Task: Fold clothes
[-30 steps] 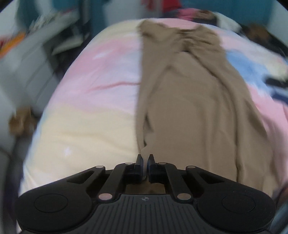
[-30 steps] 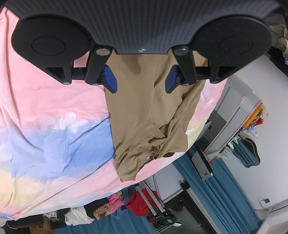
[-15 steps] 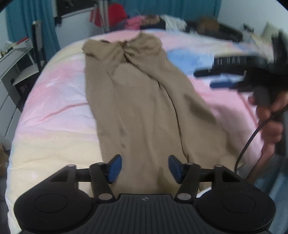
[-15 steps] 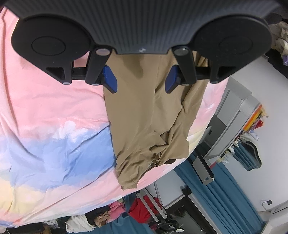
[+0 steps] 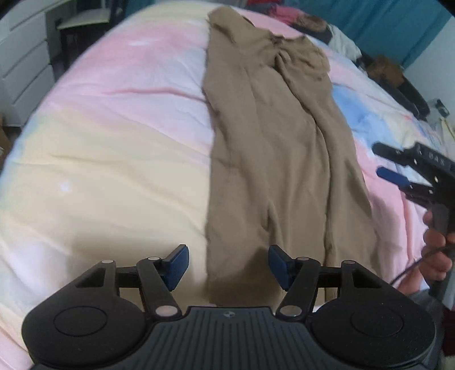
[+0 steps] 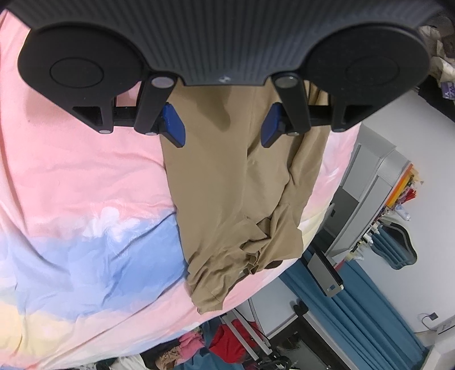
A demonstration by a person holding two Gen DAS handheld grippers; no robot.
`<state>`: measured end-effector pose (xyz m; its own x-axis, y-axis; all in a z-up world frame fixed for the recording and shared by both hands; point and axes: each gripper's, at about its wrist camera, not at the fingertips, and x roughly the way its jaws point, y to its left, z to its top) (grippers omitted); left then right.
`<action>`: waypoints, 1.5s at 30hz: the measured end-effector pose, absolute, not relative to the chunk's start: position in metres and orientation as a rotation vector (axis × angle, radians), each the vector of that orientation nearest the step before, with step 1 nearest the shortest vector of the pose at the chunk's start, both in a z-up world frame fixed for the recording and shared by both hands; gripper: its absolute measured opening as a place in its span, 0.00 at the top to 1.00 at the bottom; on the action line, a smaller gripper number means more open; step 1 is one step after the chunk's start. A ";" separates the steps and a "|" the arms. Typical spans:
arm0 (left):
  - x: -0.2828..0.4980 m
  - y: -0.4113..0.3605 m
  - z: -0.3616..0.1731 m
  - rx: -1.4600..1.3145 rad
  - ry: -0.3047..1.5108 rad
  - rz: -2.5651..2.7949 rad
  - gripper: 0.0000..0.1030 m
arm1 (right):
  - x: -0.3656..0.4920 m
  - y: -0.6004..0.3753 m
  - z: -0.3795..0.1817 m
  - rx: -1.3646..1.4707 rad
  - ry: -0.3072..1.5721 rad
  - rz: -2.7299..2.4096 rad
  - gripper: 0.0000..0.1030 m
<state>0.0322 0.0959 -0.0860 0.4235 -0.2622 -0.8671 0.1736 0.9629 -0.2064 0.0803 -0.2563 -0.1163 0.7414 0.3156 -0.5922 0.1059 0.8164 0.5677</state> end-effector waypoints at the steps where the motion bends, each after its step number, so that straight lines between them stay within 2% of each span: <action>1: 0.030 0.094 -0.085 -0.073 1.100 -0.279 0.49 | 0.081 -0.256 -0.117 0.621 0.744 0.127 0.40; 2: 0.029 0.092 -0.084 -0.056 1.098 -0.284 0.54 | 0.081 -0.255 -0.118 0.623 0.750 0.130 0.40; 6: 0.021 0.083 -0.080 0.011 1.093 -0.306 0.89 | 0.081 -0.253 -0.120 0.623 0.760 0.139 0.39; 8: 0.018 0.079 -0.078 0.045 1.090 -0.316 0.92 | 0.080 -0.252 -0.120 0.624 0.766 0.143 0.39; 15: -0.011 0.048 -0.033 0.376 0.904 -0.322 0.93 | 0.080 -0.254 -0.122 0.644 0.777 0.144 0.39; 20: -0.024 0.009 -0.040 0.552 0.868 -0.415 0.93 | 0.080 -0.255 -0.122 0.647 0.781 0.136 0.39; 24: -0.015 -0.005 -0.072 0.578 0.966 -0.466 0.91 | 0.079 -0.257 -0.123 0.642 0.779 0.134 0.40; 26: -0.005 0.000 -0.080 0.533 1.022 -0.450 0.86 | 0.078 -0.259 -0.124 0.631 0.778 0.127 0.40; 29: 0.009 0.028 -0.078 0.341 1.078 -0.439 0.65 | 0.076 -0.263 -0.127 0.623 0.790 0.118 0.40; 30: 0.013 0.039 -0.077 0.268 1.093 -0.440 0.53 | 0.076 -0.264 -0.128 0.625 0.795 0.121 0.39; 31: 0.017 0.049 -0.077 0.194 1.107 -0.440 0.45 | 0.075 -0.265 -0.130 0.627 0.802 0.121 0.40; 34: 0.028 0.081 -0.075 -0.027 1.143 -0.440 0.29 | 0.071 -0.266 -0.134 0.621 0.820 0.104 0.40; 36: 0.036 0.103 -0.074 -0.176 1.163 -0.438 0.27 | 0.068 -0.266 -0.136 0.624 0.829 0.094 0.40; 40: 0.041 0.105 -0.082 -0.226 1.174 -0.444 0.22 | 0.061 -0.267 -0.140 0.650 0.865 0.082 0.40; 45: 0.046 0.105 -0.091 -0.274 1.186 -0.452 0.24 | 0.041 -0.256 -0.154 0.661 0.939 0.075 0.40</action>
